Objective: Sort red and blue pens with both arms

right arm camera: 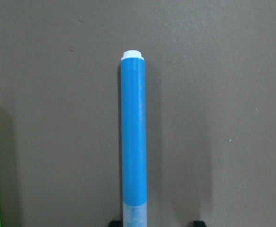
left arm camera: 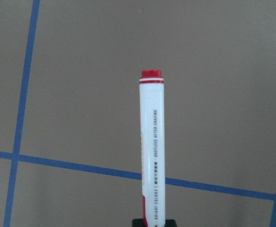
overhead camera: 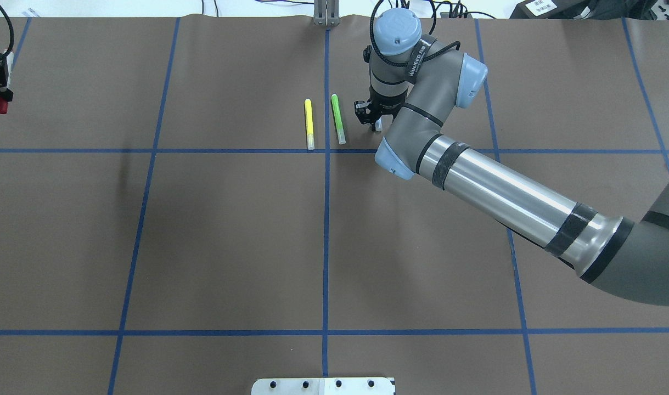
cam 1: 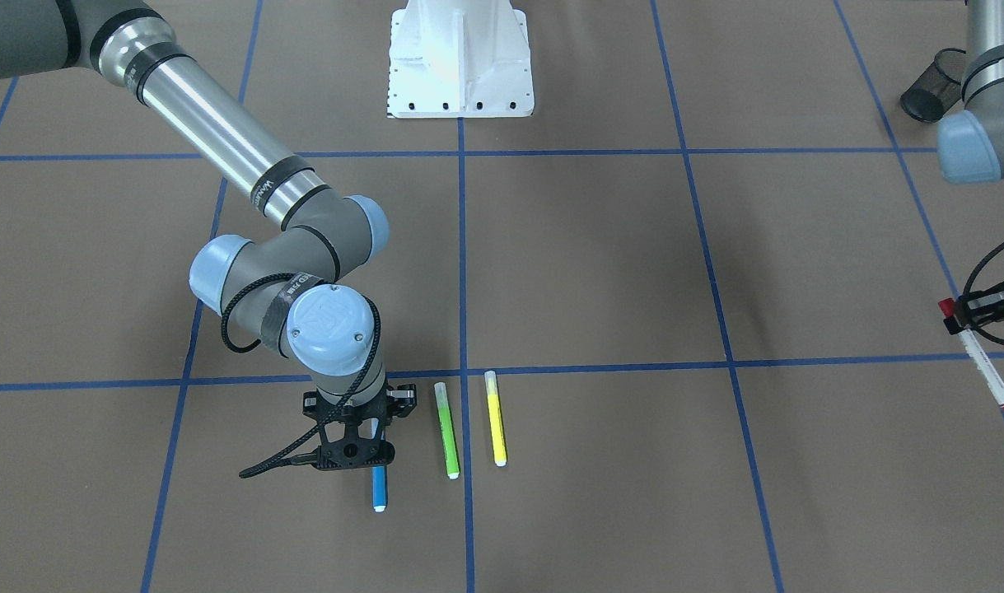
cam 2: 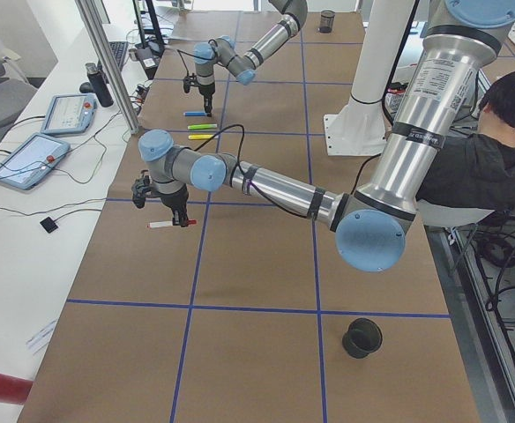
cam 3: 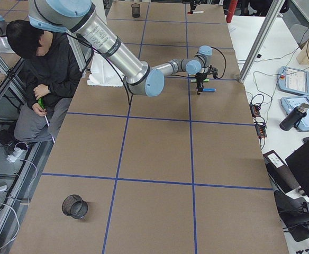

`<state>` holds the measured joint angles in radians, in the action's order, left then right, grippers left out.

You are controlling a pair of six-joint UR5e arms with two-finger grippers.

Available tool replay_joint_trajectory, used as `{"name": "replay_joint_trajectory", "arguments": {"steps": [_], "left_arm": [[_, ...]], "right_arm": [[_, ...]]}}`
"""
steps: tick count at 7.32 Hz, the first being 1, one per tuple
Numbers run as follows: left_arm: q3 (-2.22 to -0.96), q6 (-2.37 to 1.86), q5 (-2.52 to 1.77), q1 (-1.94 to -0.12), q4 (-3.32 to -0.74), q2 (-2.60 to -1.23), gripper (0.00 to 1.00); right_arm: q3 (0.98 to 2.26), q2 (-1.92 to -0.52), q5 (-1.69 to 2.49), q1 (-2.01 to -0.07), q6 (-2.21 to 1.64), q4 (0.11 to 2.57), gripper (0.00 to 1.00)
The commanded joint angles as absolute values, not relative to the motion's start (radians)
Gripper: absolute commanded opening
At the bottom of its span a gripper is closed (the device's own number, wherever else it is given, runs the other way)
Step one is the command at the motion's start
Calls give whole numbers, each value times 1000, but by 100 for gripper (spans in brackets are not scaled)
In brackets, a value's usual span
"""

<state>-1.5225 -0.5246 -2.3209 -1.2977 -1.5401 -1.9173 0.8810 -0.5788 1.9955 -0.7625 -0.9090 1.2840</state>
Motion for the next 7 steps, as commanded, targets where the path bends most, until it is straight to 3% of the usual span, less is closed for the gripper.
{"name": "replay_joint_trajectory", "arguments": {"steps": [1, 7], "left_arm": [[-1523, -522, -2321, -1299, -1540, -1914, 0], [-1525, -514, -2318, -1305, -1542, -1896, 0]], "right_arm": [[881, -581, 1994, -762, -911, 1272, 0], [920, -569, 2002, -817, -849, 1275, 0]]}}
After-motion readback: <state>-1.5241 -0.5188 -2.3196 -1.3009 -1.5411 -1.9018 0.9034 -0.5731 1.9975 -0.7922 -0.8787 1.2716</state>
